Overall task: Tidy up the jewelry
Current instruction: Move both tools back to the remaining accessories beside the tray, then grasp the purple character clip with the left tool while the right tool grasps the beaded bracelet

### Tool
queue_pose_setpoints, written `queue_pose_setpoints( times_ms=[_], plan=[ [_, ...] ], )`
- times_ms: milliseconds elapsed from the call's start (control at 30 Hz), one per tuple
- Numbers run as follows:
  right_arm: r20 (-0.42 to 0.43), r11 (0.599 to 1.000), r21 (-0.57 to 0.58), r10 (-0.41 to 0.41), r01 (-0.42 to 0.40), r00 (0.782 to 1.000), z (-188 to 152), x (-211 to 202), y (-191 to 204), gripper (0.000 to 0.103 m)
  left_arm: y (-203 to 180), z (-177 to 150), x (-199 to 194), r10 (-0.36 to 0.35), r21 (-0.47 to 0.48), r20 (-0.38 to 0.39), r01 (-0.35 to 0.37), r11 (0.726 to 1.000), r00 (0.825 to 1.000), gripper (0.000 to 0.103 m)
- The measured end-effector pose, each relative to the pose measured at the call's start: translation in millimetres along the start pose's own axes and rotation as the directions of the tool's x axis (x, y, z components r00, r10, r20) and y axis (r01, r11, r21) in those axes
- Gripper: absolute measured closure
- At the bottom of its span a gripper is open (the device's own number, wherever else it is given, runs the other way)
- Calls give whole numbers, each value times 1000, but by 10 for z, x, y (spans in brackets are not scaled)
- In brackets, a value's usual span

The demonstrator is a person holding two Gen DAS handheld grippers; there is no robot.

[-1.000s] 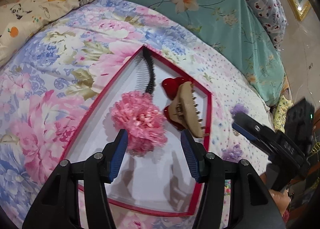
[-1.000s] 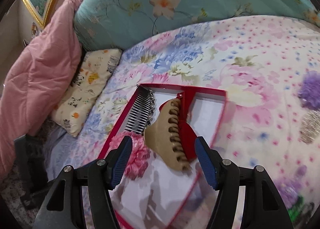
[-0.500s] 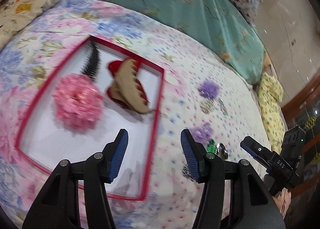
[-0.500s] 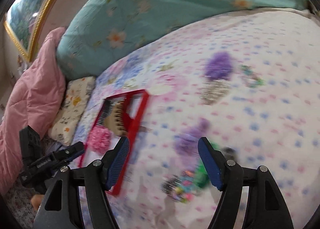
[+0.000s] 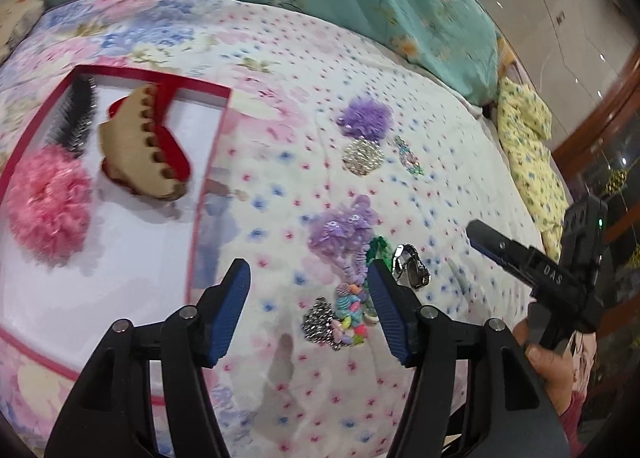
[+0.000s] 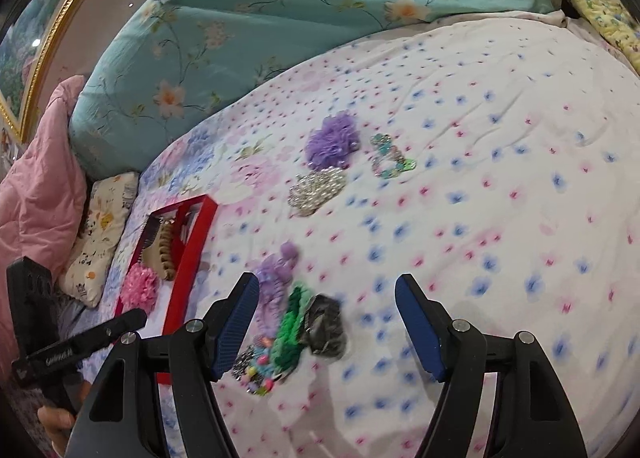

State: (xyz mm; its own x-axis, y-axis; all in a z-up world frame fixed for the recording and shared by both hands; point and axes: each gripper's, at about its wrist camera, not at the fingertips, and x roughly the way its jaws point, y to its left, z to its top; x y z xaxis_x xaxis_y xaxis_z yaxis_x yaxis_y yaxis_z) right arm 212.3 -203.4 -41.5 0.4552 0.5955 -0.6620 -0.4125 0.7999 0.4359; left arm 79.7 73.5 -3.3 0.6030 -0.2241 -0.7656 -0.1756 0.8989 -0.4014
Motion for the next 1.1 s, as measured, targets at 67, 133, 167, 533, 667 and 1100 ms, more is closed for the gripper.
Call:
queue_pose_setpoints(
  times_ms=[67, 133, 167, 533, 667, 1100],
  plan=[
    [-13, 1000, -11, -7, 7, 1000, 38, 36, -18, 31, -50, 30, 70, -1, 13, -14, 1, 1000, 1000, 43],
    [-21, 999, -28, -35, 34, 999, 83, 74, -49, 31, -104, 61, 152, -2, 28, -28, 2, 1000, 1000, 43],
    [-22, 999, -32, -43, 43, 999, 106, 90, -65, 31, -123, 72, 198, -2, 37, -38, 3, 999, 999, 43],
    [-31, 991, -86, -109, 106, 994, 508, 514, -193, 33, -329, 206, 711, 26, 124, -111, -12, 992, 994, 43],
    [-28, 984, -112, -140, 136, 990, 653, 694, -193, 33, -253, 254, 851, 4, 87, -130, 7, 996, 992, 43],
    [-37, 919, -251, -322, 304, 946, 840, 1256, -156, 62, -269, 284, 1231, 21, 96, -178, -4, 995, 984, 82]
  ],
)
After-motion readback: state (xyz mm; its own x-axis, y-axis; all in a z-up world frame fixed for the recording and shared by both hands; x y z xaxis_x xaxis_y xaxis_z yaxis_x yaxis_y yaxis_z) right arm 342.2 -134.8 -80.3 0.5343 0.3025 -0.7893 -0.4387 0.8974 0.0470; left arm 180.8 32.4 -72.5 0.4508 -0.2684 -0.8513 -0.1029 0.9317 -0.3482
